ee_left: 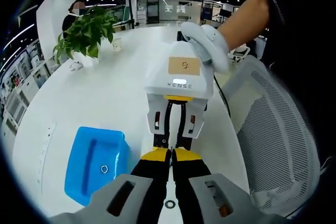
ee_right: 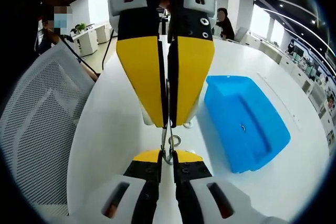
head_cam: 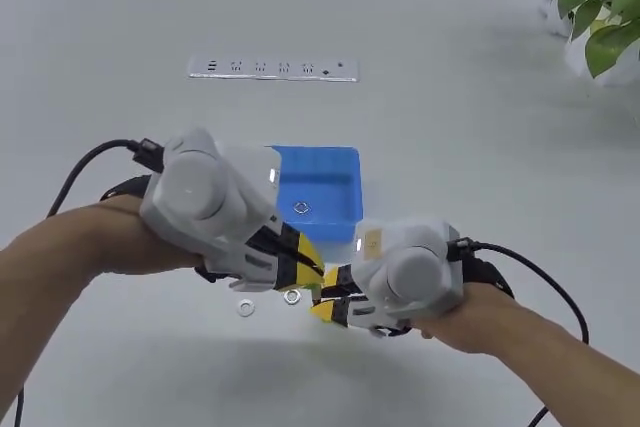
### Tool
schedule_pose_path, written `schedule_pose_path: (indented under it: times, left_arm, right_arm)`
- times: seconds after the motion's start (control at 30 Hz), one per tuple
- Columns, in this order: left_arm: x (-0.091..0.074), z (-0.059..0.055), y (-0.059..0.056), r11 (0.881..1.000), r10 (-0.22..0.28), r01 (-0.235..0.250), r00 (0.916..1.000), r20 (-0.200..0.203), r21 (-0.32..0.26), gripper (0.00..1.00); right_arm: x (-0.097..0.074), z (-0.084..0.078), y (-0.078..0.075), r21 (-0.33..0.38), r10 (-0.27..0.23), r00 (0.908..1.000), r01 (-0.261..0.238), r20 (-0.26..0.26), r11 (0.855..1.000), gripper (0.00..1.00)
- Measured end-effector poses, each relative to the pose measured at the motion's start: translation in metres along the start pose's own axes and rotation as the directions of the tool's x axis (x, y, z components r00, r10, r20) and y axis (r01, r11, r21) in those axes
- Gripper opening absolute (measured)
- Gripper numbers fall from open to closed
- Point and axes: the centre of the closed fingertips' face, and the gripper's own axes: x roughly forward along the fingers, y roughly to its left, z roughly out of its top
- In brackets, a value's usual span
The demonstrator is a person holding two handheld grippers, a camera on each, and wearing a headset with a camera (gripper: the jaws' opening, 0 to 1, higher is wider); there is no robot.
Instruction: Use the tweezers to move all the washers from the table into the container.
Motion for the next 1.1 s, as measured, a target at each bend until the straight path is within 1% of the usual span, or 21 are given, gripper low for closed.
schedule_pose_path:
  times: [0.13,0.27,0.63,0.93,1.1]
  left_arm:
    - [-0.003,0.001,0.001,1.000,0.006,-0.006,1.0000,-0.002,0.002,0.06]
    - [-0.007,0.005,0.000,1.000,0.009,-0.009,1.0000,-0.003,0.002,0.06]
    - [-0.023,0.014,0.010,0.999,0.039,-0.039,0.9992,0.004,0.002,0.06]
    - [-0.035,0.025,0.018,0.998,0.068,-0.069,0.9976,0.014,0.012,0.06]
    - [-0.041,0.030,0.026,0.996,0.084,-0.084,0.9964,0.016,0.023,0.06]
  right_arm:
    - [-0.001,0.002,-0.001,-0.005,0.000,1.0000,0.000,0.000,1.000,0.10]
    - [-0.004,0.008,-0.001,-0.018,0.004,1.0000,-0.004,-0.002,1.000,0.10]
    - [-0.013,0.023,-0.011,-0.040,-0.004,0.9999,0.005,0.013,0.999,0.10]
    - [-0.021,0.036,-0.023,-0.059,-0.017,0.9997,0.018,0.019,0.998,0.10]
    - [-0.024,0.042,-0.032,-0.073,-0.024,0.9995,0.026,0.019,0.997,0.10]
